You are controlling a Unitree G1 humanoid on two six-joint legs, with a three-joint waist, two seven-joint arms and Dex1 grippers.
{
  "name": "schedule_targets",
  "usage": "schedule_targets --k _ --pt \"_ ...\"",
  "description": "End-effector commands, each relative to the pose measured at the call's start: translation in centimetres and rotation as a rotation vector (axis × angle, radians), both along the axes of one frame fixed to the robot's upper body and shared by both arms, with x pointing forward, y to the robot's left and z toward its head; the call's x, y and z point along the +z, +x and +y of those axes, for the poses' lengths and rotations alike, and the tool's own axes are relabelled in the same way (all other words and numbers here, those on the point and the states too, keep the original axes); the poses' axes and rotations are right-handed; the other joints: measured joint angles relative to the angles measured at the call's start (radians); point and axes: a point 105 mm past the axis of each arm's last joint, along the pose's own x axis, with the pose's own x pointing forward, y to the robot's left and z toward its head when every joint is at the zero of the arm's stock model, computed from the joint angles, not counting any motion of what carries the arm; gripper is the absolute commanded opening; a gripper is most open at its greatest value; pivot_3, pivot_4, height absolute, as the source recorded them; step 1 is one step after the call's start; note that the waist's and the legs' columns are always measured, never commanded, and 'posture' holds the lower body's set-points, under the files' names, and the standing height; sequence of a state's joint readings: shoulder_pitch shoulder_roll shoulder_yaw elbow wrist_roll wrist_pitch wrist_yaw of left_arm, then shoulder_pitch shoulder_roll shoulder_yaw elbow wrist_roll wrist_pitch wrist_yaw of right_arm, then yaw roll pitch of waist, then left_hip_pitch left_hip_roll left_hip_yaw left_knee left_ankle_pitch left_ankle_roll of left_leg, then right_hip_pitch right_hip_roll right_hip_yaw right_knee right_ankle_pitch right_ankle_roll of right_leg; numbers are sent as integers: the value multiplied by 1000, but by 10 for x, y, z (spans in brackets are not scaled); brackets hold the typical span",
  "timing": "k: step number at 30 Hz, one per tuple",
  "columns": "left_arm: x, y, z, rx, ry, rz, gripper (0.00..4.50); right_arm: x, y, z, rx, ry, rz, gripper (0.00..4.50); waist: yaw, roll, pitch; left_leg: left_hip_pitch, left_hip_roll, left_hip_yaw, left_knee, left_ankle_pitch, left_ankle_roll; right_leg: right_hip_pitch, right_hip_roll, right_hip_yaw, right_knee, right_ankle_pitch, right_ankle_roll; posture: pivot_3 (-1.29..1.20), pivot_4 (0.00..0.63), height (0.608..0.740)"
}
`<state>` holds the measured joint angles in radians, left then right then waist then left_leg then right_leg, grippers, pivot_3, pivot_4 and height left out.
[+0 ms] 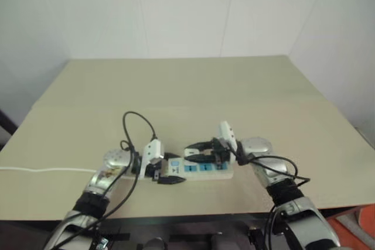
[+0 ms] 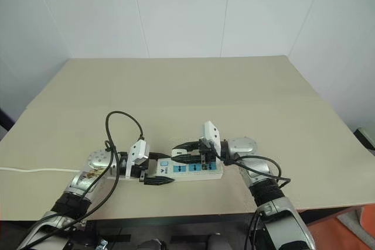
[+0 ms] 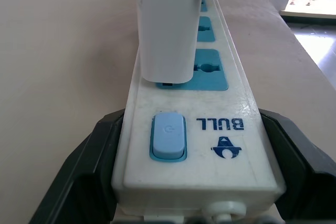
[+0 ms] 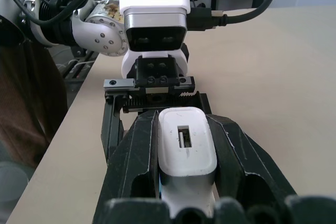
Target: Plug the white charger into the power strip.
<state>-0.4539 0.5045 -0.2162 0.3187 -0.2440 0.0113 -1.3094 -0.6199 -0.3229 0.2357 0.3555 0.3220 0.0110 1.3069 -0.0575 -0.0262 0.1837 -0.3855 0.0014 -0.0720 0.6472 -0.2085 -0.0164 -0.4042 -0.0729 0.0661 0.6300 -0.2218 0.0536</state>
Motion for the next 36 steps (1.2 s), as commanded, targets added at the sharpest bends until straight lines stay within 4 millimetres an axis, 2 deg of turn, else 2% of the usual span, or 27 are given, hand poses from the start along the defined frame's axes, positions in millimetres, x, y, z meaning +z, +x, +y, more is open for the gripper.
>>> schedule_targets --k 1,6,11,16,21,25,31,36 --pt "-3 1 8 17 36 10 3302 -10 -9 14 55 -59 -13 1216 -2 0 0 0 0 0 0 0 0 0 0 0 0 0 0 0 150 740" --pt "-3 1 6 13 33 12 3302 -24 -10 17 45 -91 5 1216 -7 0 -1 2 0 0 -1 0 0 1 0 0 0 0 0 0 150 740" --pt "-3 0 6 15 32 12 3302 -36 1 -3 -52 -106 39 1216 -9 -2 -3 4 1 0 -2 0 0 2 1 0 0 0 -1 0 150 740" --pt "-4 -1 10 20 37 12 3302 -37 5 -19 -103 -90 65 1216 -8 -3 -4 4 1 0 -2 0 0 3 1 0 0 0 -1 0 150 740" --pt "-4 -1 10 17 42 10 3302 -38 6 -21 -112 -91 72 1216 -7 -3 -4 4 1 0 -2 0 0 3 1 0 0 0 -1 0 150 740" --pt "-3 0 10 16 42 7 3302 -38 2 -13 -72 -100 74 1216 -6 -3 -4 4 1 0 -2 0 0 3 1 0 0 -1 -1 0 150 740" --pt "-2 0 8 18 34 3 3302 -35 -5 14 -10 -83 98 1216 -10 -3 -4 4 1 0 -2 0 0 2 1 0 0 -1 -1 0 150 740" --pt "-3 -3 9 24 29 5 3302 -40 -7 19 20 -99 136 1216 -14 -3 -4 6 4 1 -3 0 0 3 4 1 0 0 -1 0 150 740"
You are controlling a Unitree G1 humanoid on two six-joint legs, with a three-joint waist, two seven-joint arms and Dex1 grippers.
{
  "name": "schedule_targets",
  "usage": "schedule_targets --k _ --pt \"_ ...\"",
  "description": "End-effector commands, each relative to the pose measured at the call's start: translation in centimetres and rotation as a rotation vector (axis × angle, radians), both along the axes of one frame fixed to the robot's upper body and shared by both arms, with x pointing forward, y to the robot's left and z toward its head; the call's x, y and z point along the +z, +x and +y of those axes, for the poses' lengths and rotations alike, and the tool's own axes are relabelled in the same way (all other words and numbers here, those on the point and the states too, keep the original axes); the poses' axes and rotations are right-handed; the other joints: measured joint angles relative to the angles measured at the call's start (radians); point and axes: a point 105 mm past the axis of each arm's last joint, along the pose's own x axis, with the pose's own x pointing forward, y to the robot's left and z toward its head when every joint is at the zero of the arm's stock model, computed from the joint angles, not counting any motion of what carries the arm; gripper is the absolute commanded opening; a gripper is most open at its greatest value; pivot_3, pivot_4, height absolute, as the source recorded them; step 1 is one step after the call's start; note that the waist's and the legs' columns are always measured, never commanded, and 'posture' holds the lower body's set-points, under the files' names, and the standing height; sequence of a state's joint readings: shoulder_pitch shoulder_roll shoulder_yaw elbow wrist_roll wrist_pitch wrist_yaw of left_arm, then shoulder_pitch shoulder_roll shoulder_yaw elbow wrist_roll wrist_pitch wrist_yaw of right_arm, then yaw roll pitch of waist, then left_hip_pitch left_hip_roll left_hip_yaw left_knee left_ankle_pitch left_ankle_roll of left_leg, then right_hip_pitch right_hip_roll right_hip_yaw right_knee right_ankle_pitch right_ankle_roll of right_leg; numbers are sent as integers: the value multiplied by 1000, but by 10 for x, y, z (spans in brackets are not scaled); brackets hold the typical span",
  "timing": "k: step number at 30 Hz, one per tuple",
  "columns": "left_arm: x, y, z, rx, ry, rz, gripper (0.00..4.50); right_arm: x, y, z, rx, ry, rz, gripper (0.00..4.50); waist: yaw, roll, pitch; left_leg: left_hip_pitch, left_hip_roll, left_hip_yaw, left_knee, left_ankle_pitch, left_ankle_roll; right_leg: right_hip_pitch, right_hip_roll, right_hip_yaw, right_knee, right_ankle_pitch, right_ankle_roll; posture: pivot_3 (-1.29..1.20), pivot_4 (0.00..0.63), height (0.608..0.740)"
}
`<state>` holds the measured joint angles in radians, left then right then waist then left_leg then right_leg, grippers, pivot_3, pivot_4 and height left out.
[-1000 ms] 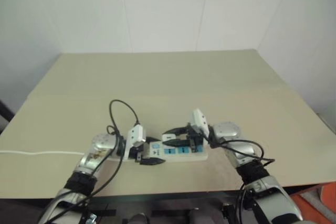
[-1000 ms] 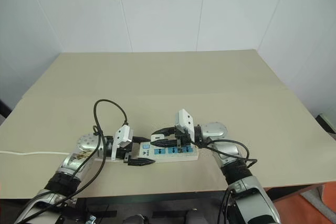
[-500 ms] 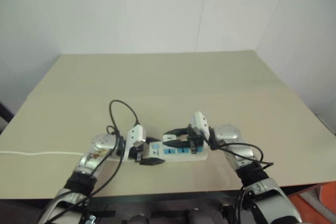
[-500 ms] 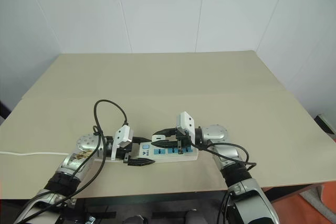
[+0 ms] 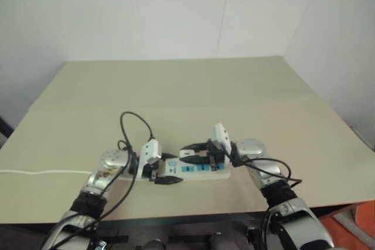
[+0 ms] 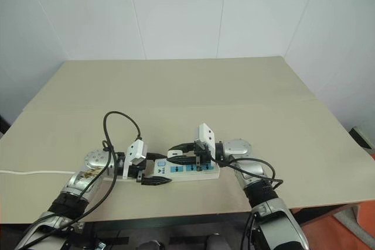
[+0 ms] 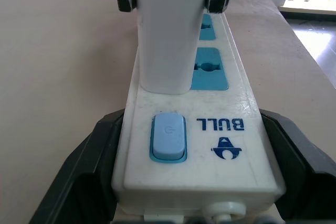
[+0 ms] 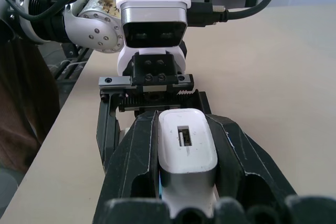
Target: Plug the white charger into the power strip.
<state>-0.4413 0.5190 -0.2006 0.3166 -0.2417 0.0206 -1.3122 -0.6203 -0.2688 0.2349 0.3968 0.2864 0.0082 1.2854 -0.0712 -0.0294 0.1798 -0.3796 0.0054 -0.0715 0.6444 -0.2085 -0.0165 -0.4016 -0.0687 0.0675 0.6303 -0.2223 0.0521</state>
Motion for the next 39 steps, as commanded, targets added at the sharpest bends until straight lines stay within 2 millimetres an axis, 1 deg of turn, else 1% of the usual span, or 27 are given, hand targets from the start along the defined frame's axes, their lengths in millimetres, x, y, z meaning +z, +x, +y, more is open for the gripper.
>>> schedule_targets --k 1,6,10,13,19,21,22,24,28,29,32,35,37,39 --pt "-2 -4 2 6 18 -5 3302 -32 -8 7 41 -112 101 1216 0 0 0 0 1 0 0 0 0 0 1 0 0 0 -1 0 150 740" --pt "-3 -7 4 11 21 -2 3302 -30 -8 5 58 -122 93 1216 2 0 0 1 9 1 -1 0 0 -1 9 0 0 1 -5 0 150 740" --pt "-2 -8 5 14 24 -2 3302 -27 -13 9 109 -133 51 1216 2 0 0 2 9 1 -2 0 0 -1 10 0 1 0 -6 0 150 740" --pt "-1 -7 5 9 26 -3 3302 -24 -12 13 101 -114 42 1216 2 0 0 2 9 1 -2 0 0 -1 10 0 1 0 -6 0 150 740" --pt "0 -4 4 7 25 -5 3302 -25 -12 11 94 -113 51 1216 1 0 0 2 10 1 -2 0 0 -1 10 0 1 0 -7 0 150 740" --pt "0 -4 3 7 23 -5 3302 -25 -12 10 89 -114 69 1908 2 0 0 2 10 1 -2 0 0 -1 10 0 1 0 -7 0 150 740" --pt "-1 -3 2 7 22 -6 3302 -25 -12 10 88 -114 75 2155 3 0 0 2 10 1 -2 0 0 -2 10 0 1 0 -7 0 150 740" --pt "-1 -3 1 7 19 -6 3302 -24 -11 9 82 -114 76 2787 4 0 0 -1 9 1 -2 0 0 -3 10 0 1 0 -7 0 150 740" --pt "-1 -2 0 6 16 -6 3302 -19 -8 8 62 -99 71 4180 6 0 0 -1 9 1 -2 0 0 -3 10 0 1 0 -7 0 150 740" --pt "-1 -2 0 6 15 -6 3302 -18 -7 7 63 -100 73 4459 6 0 0 -1 9 1 -2 0 0 -3 10 0 1 0 -7 0 150 740" --pt "-1 -1 -1 7 11 -4 3302 -12 -7 3 64 -101 57 4459 8 0 0 -1 9 1 -2 0 0 -3 10 0 1 0 -7 0 150 740" --pt "-1 -1 -2 8 8 -2 3302 -2 -2 -5 32 -90 23 4459 13 0 0 -2 9 1 -2 0 0 -3 10 0 1 0 -7 0 150 740" --pt "-1 0 -4 6 5 -2 3302 5 1 -12 9 -91 -13 4459 19 0 1 -3 9 1 -2 0 0 -4 9 0 0 0 -7 0 150 740" --pt "0 1 -5 9 -3 -4 3302 15 3 -24 -11 -94 -47 4459 24 1 1 -4 9 1 -2 0 0 -5 9 0 0 0 -7 0 150 740"
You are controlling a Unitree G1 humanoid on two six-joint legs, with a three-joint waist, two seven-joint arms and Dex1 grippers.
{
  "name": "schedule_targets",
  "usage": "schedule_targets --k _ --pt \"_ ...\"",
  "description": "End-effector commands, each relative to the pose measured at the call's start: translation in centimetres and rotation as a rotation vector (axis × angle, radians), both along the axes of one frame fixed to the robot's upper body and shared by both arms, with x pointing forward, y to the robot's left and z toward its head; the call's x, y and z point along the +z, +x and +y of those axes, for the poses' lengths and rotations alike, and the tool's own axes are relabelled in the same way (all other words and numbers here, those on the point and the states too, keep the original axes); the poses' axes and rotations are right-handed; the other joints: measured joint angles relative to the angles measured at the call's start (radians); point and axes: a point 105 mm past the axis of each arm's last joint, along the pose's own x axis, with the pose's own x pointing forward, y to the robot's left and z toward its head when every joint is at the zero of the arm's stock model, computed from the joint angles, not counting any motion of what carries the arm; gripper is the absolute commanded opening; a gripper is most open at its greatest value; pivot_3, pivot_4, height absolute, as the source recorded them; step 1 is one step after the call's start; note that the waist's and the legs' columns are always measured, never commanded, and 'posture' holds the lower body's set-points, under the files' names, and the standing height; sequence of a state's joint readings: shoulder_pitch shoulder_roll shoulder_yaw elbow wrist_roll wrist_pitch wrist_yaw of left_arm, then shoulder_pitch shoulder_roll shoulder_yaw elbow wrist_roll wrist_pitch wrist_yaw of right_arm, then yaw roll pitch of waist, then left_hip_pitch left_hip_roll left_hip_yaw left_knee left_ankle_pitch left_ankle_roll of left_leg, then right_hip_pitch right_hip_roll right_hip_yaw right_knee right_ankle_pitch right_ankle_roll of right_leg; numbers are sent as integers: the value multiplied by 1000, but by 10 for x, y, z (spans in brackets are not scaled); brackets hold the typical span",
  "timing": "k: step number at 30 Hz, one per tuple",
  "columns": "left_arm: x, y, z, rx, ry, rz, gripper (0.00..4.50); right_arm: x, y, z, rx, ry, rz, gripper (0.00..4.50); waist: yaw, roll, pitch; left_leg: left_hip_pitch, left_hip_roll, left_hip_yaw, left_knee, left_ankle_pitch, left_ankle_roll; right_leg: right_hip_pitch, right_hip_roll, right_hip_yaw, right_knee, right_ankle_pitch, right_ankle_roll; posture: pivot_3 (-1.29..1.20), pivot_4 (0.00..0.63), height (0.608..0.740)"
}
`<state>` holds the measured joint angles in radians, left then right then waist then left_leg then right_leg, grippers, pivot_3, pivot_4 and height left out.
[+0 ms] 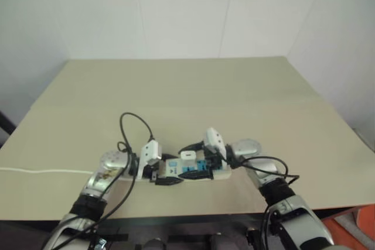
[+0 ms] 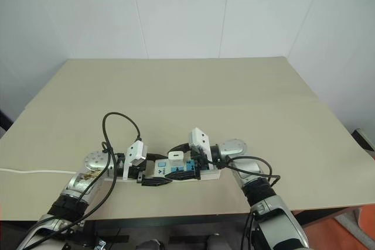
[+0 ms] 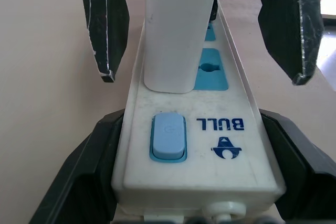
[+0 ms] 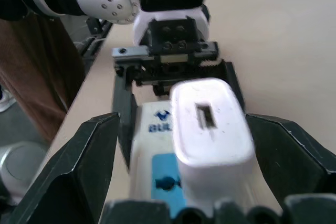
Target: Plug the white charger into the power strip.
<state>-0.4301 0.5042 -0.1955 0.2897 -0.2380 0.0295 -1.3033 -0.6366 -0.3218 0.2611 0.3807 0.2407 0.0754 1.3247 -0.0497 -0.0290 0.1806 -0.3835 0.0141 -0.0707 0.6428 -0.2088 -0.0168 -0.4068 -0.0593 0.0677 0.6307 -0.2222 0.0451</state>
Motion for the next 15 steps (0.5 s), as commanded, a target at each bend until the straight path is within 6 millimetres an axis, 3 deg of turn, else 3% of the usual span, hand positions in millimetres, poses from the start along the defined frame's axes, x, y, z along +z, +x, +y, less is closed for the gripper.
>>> schedule_targets --k 1,3,5,11,15 --pt "0 4 -1 13 7 0 3302 29 4 -22 -38 29 -89 4459 5 1 1 -1 0 0 0 0 0 -1 0 0 0 0 0 0 150 740" --pt "4 5 -1 3 -7 2 4052 41 2 -37 -58 27 -108 4500 7 2 2 -2 0 0 0 0 0 -2 0 0 0 0 0 0 150 740" --pt "11 6 -1 -10 -29 -2 4459 49 -1 -51 -73 10 -120 4500 7 2 2 -3 0 0 0 0 0 -3 0 0 0 0 0 0 150 740" --pt "39 1 2 -73 -74 -76 4459 66 -13 -85 -145 -19 -152 4500 5 1 2 -8 0 0 0 0 0 -8 0 0 0 0 0 0 150 740" --pt "65 -14 25 -99 -84 -82 4459 72 -22 -113 -213 -52 -164 4500 3 1 4 -13 0 1 1 0 0 -15 1 1 2 1 -1 0 150 740"
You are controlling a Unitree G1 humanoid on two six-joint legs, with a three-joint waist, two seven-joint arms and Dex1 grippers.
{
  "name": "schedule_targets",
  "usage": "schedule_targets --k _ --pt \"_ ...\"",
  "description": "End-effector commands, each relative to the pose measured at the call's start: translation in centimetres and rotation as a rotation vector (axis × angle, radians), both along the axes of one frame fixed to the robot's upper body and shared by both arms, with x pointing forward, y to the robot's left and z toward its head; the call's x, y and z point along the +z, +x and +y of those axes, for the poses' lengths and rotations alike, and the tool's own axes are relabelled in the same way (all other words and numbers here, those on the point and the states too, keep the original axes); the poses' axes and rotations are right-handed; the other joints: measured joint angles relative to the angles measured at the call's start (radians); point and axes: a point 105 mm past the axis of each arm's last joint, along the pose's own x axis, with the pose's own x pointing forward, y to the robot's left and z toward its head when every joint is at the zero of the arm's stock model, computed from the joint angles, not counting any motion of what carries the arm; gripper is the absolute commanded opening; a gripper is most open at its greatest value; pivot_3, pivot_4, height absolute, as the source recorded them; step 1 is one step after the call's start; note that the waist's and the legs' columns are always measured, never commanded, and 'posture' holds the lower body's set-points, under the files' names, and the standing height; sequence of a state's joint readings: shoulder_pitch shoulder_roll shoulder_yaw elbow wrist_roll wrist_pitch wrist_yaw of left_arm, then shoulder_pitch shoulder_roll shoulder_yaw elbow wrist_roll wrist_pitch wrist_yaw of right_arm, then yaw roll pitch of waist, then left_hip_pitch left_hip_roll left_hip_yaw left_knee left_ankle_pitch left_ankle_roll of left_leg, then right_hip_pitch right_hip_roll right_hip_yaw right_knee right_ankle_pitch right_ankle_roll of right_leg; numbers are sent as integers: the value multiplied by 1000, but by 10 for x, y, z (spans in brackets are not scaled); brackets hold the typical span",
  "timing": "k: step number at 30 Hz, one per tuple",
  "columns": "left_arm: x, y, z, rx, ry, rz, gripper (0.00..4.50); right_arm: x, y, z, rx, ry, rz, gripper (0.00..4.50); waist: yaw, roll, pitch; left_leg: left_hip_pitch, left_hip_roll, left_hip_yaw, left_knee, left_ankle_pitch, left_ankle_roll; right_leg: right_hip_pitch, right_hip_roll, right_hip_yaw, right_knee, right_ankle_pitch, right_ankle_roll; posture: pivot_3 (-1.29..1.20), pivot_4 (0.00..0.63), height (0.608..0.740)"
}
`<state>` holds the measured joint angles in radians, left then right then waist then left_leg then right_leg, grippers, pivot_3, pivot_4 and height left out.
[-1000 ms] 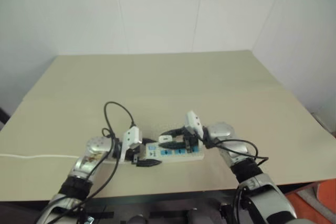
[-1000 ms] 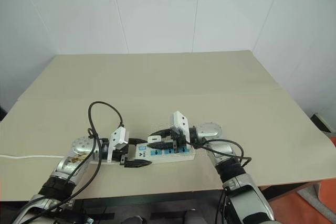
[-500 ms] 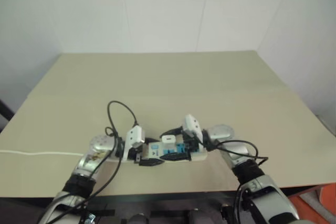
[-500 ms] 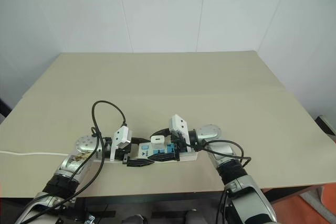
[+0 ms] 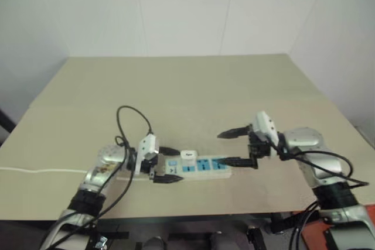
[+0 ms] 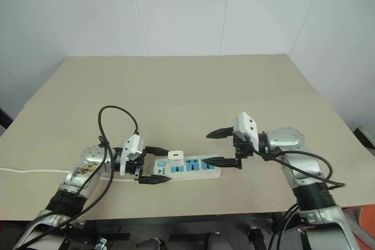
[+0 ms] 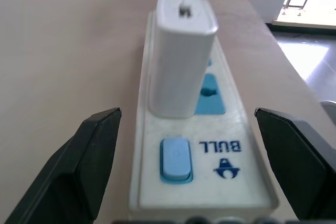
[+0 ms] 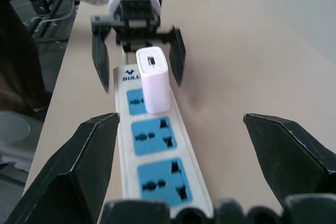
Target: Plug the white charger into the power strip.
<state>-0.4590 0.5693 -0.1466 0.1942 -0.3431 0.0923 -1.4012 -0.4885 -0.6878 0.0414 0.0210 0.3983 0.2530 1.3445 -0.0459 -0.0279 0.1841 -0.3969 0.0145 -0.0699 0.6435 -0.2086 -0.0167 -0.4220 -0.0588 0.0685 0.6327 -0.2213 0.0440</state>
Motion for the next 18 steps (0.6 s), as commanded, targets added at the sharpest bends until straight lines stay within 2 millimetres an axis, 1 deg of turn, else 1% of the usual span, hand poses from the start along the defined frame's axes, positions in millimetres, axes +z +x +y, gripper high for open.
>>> schedule_targets --k 1,6,8,10,14,15,18 --pt "35 -11 24 -6 -29 -43 4459 20 -8 -23 -58 8 -58 4500 -1 1 1 0 0 0 0 0 0 0 0 0 0 0 0 0 150 740" --pt "60 -26 67 95 21 -44 4459 22 -19 -57 -174 -13 -55 4500 1 0 3 0 0 1 0 0 0 0 0 0 -1 0 0 0 150 740" --pt "70 -24 88 203 28 -70 4459 22 -23 -73 -239 -24 -59 4500 2 0 4 0 0 1 0 0 0 0 0 0 -1 0 0 0 150 740" --pt "75 -22 100 283 36 -95 4459 22 -25 -82 -282 -31 -63 4500 3 1 4 0 0 1 0 0 0 0 -1 0 -1 0 0 0 150 740" --pt "71 -15 129 473 43 -117 4459 20 -26 -101 -399 -45 -67 4500 3 1 4 1 0 2 0 0 0 0 -1 0 -1 0 0 0 150 740" --pt "68 -17 132 490 40 -113 4459 16 -27 -104 -412 -55 -58 4500 3 1 4 1 1 2 0 0 0 0 -1 0 -1 0 0 0 150 740" --pt "60 -25 128 508 19 -87 4459 6 -30 -109 -448 -112 -40 4500 1 1 4 0 1 3 0 0 0 0 -1 0 -1 -1 -1 0 150 740"
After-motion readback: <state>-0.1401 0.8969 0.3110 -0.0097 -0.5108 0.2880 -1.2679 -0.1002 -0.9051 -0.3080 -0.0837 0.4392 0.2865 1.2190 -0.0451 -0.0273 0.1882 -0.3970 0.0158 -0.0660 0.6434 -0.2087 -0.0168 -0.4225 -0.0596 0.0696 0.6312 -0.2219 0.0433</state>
